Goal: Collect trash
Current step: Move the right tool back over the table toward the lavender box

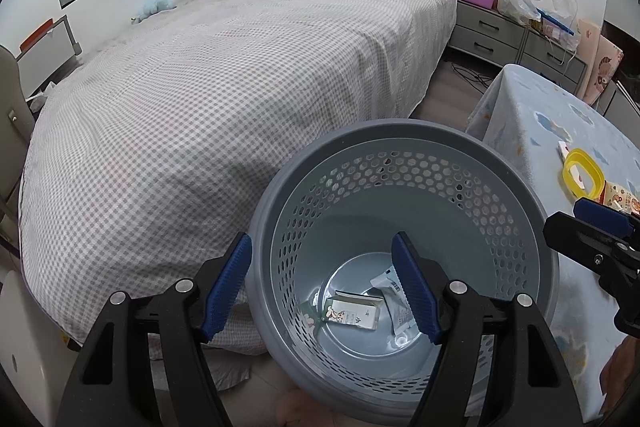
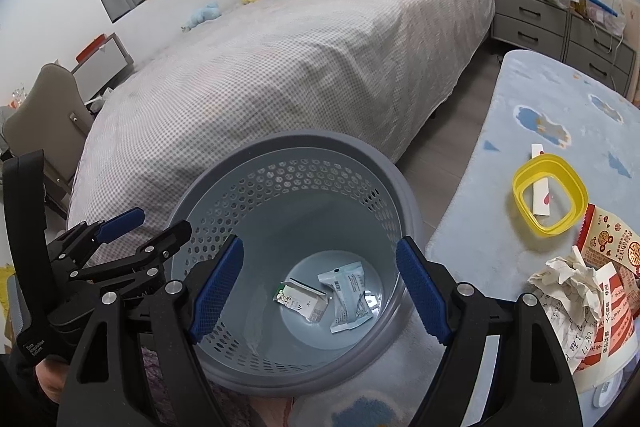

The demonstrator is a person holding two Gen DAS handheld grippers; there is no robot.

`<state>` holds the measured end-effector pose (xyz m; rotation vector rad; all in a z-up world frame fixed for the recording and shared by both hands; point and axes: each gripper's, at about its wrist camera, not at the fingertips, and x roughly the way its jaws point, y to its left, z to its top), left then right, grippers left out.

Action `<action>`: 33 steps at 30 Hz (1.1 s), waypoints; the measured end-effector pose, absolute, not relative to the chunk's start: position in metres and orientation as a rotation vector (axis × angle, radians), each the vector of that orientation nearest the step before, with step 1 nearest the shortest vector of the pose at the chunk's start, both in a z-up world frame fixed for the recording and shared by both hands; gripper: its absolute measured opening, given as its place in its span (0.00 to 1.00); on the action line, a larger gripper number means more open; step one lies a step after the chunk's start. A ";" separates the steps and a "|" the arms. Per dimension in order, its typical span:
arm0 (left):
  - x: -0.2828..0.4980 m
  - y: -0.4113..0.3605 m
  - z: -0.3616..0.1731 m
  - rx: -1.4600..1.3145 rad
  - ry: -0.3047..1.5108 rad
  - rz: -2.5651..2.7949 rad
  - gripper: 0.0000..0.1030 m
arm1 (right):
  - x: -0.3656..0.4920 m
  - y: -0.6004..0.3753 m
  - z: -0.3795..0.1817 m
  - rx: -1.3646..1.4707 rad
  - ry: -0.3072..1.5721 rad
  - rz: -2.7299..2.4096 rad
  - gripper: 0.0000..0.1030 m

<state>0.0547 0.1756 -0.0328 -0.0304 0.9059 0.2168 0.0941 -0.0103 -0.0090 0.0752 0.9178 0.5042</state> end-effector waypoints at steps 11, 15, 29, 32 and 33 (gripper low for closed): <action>0.051 0.168 -0.024 -0.018 0.874 0.199 0.67 | 0.087 -0.026 -0.005 0.086 0.903 0.468 0.75; 0.050 0.164 -0.023 -0.010 0.871 0.195 0.67 | 0.083 -0.035 -0.003 0.094 0.898 0.445 0.75; 0.050 0.132 -0.016 0.015 0.840 0.141 0.67 | 0.058 -0.099 0.008 0.122 0.865 0.304 0.75; 0.050 0.123 -0.013 0.019 0.831 0.126 0.67 | 0.053 -0.119 0.012 0.125 0.858 0.267 0.75; 0.050 0.120 -0.013 0.019 0.830 0.121 0.67 | 0.052 -0.125 0.012 0.128 0.856 0.257 0.75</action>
